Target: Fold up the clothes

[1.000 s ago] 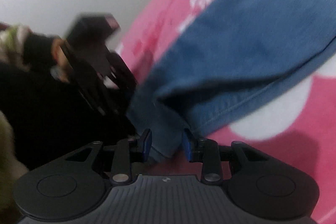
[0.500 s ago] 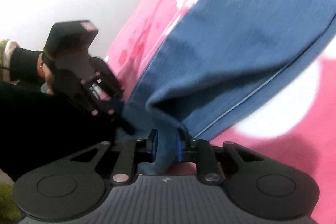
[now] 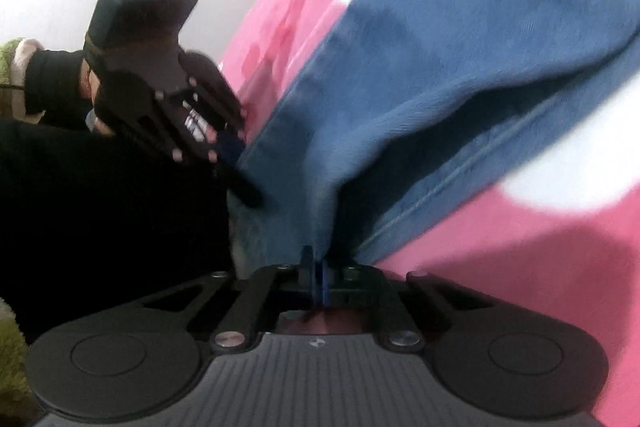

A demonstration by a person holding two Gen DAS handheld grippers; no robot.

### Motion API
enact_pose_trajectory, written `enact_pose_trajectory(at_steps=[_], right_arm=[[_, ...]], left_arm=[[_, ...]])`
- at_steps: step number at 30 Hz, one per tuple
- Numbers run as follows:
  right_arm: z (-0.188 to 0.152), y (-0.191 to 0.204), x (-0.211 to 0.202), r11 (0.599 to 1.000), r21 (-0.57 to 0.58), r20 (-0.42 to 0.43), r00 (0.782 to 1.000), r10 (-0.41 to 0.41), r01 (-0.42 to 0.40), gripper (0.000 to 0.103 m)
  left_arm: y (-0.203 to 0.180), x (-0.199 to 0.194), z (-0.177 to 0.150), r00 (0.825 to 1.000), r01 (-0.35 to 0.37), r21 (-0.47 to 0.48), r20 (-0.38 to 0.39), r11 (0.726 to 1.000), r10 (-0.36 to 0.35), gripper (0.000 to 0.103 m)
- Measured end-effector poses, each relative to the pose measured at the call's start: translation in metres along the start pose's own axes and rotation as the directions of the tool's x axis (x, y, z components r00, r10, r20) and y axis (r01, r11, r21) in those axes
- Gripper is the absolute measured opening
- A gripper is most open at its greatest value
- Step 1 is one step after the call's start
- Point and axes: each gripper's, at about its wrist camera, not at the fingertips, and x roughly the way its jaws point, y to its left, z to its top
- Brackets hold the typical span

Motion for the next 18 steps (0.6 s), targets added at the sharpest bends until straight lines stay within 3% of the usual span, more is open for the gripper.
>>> enact_pose_trajectory(at_steps=[7, 14, 18], right_arm=[[-0.001, 0.007, 0.001, 0.997, -0.047, -0.014, 0.998, 0.056, -0.057, 0.002], [0.001, 0.005, 0.003, 0.992, -0.017, -0.009, 0.992, 0.125, -0.125, 0.002], [-0.008, 0.008, 0.013, 0.992, 0.002, -0.027, 0.992, 0.126, -0.126, 0.002]], left_arm=[[-0.008, -0.018, 0.005, 0.998, -0.023, 0.115, -0.048, 0.993, 0.029, 0.007], [0.008, -0.034, 0.009, 0.997, 0.006, 0.082, -0.082, 0.997, 0.000, 0.005], [0.007, -0.021, 0.010, 0.994, -0.011, 0.081, -0.104, 0.997, 0.020, 0.005]])
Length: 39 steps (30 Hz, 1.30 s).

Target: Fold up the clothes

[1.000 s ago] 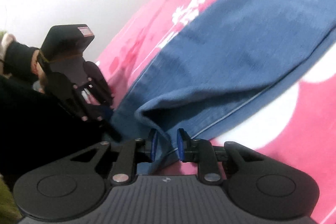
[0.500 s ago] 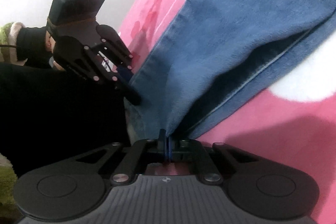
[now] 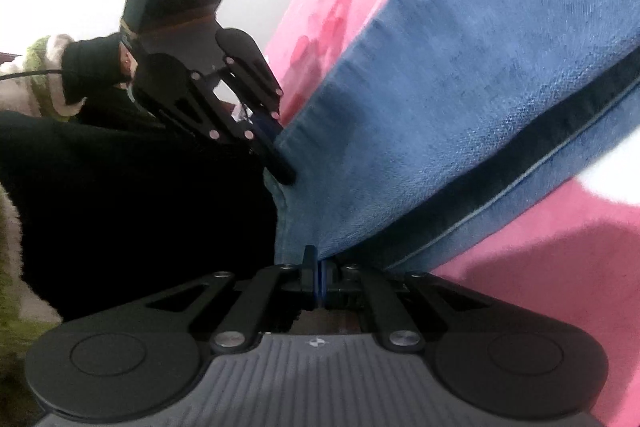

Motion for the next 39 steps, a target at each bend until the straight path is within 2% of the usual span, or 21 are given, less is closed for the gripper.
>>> enact_pose_trajectory(at_steps=[4, 8, 13, 14, 15, 18, 20, 22, 24, 25, 26, 27, 28, 29, 30, 32, 33, 34, 35, 36, 39], right_arm=[[0.004, 0.006, 0.012, 1.000, -0.011, -0.013, 1.000, -0.020, 0.020, 0.002], [0.013, 0.015, 0.029, 0.997, -0.011, -0.027, 0.997, -0.077, 0.077, 0.002], [0.013, 0.021, 0.032, 0.991, -0.042, -0.040, 0.991, -0.129, 0.127, 0.005], [0.012, 0.024, 0.032, 0.991, -0.053, -0.049, 0.991, -0.128, 0.125, 0.009], [0.011, 0.028, 0.033, 0.990, -0.067, -0.061, 0.990, -0.125, 0.121, 0.017], [0.006, 0.043, 0.032, 0.985, -0.138, -0.097, 0.988, -0.117, 0.103, 0.033], [0.003, 0.054, 0.020, 0.975, -0.198, -0.100, 0.988, -0.120, 0.099, 0.033], [0.005, 0.057, -0.012, 0.970, -0.228, -0.071, 0.993, -0.098, 0.080, 0.033], [0.013, 0.057, -0.054, 0.943, -0.299, 0.015, 0.989, -0.150, 0.147, 0.032], [0.021, 0.056, -0.077, 0.918, -0.334, 0.088, 0.977, -0.196, 0.214, 0.032], [0.031, 0.054, -0.096, 0.892, -0.345, 0.171, 0.954, -0.246, 0.291, 0.031], [0.042, 0.052, -0.109, 0.866, -0.338, 0.254, 0.922, -0.292, 0.368, 0.029], [0.053, 0.048, -0.119, 0.835, -0.324, 0.339, 0.879, -0.336, 0.444, 0.029], [0.064, 0.045, -0.129, 0.801, -0.302, 0.421, 0.826, -0.375, 0.517, 0.029], [0.073, 0.039, -0.134, 0.764, -0.283, 0.479, 0.776, -0.411, 0.579, 0.026], [0.085, 0.021, -0.131, 0.685, -0.263, 0.543, 0.691, -0.477, 0.679, 0.026], [0.085, 0.007, -0.127, 0.658, -0.268, 0.540, 0.675, -0.503, 0.704, 0.026], [0.082, -0.011, -0.125, 0.642, -0.278, 0.525, 0.673, -0.522, 0.714, 0.025], [0.076, -0.022, -0.125, 0.641, -0.288, 0.537, 0.674, -0.507, 0.711, 0.023], [0.072, -0.024, -0.128, 0.645, -0.300, 0.546, 0.681, -0.488, 0.702, 0.023], [0.082, -0.011, -0.145, 0.653, -0.319, 0.472, 0.713, -0.519, 0.687, 0.024]], left_arm=[[-0.002, 0.004, 0.005, 0.999, -0.034, 0.042, -0.027, 0.999, 0.035, 0.005], [-0.011, 0.010, 0.009, 0.996, -0.074, 0.099, -0.051, 0.992, 0.080, 0.005], [-0.021, 0.013, 0.016, 0.984, -0.126, 0.130, -0.110, 0.984, 0.140, 0.014], [-0.022, 0.007, 0.017, 0.977, -0.153, 0.159, -0.125, 0.975, 0.173, 0.028], [-0.024, 0.002, 0.018, 0.969, -0.179, 0.188, -0.138, 0.966, 0.207, 0.037], [-0.040, -0.015, 0.024, 0.941, -0.247, 0.293, -0.155, 0.924, 0.300, 0.037], [-0.049, -0.031, 0.031, 0.932, -0.278, 0.330, -0.134, 0.902, 0.336, 0.037], [-0.062, -0.045, 0.041, 0.935, -0.303, 0.372, -0.063, 0.877, 0.350, 0.038], [-0.072, -0.056, 0.053, 0.942, -0.318, 0.398, 0.028, 0.860, 0.335, 0.038], [-0.078, -0.052, 0.061, 0.947, -0.316, 0.399, 0.073, 0.861, 0.314, 0.038], [-0.083, -0.048, 0.068, 0.949, -0.314, 0.399, 0.118, 0.861, 0.292, 0.038], [-0.087, -0.044, 0.075, 0.949, -0.313, 0.399, 0.162, 0.862, 0.269, 0.038], [-0.089, -0.036, 0.082, 0.950, -0.306, 0.386, 0.180, 0.870, 0.254, 0.038], [-0.089, -0.027, 0.088, 0.953, -0.293, 0.373, 0.184, 0.880, 0.240, 0.038], [-0.088, -0.014, 0.092, 0.960, -0.271, 0.368, 0.164, 0.889, 0.225, 0.038], [-0.088, 0.014, 0.094, 0.971, -0.240, 0.375, 0.109, 0.895, 0.215, 0.038], [-0.088, 0.022, 0.093, 0.969, -0.246, 0.392, 0.098, 0.886, 0.226, 0.038], [-0.087, 0.029, 0.091, 0.968, -0.251, 0.410, 0.088, 0.877, 0.236, 0.040], [-0.089, 0.031, 0.088, 0.969, -0.249, 0.423, 0.097, 0.871, 0.229, 0.047], [-0.087, 0.028, 0.088, 0.973, -0.230, 0.417, 0.093, 0.879, 0.211, 0.052], [-0.080, 0.028, 0.087, 0.984, -0.175, 0.376, 0.083, 0.910, 0.155, 0.052]])
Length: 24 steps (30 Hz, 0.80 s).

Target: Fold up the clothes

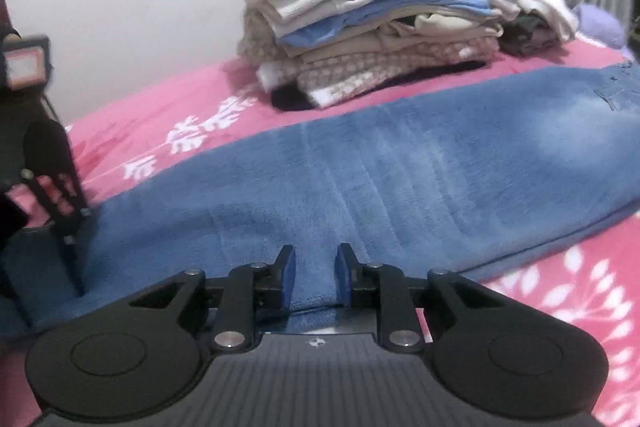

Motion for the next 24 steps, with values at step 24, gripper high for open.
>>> enact_pose_trajectory(at_steps=[24], right_arm=[[0.085, -0.272, 0.014, 0.828, 0.259, 0.206, 0.809, -0.551, 0.498, 0.009]], left_arm=[[0.032, -0.010, -0.023, 0.981, 0.179, -0.304, -0.018, 0.936, -0.193, 0.052]])
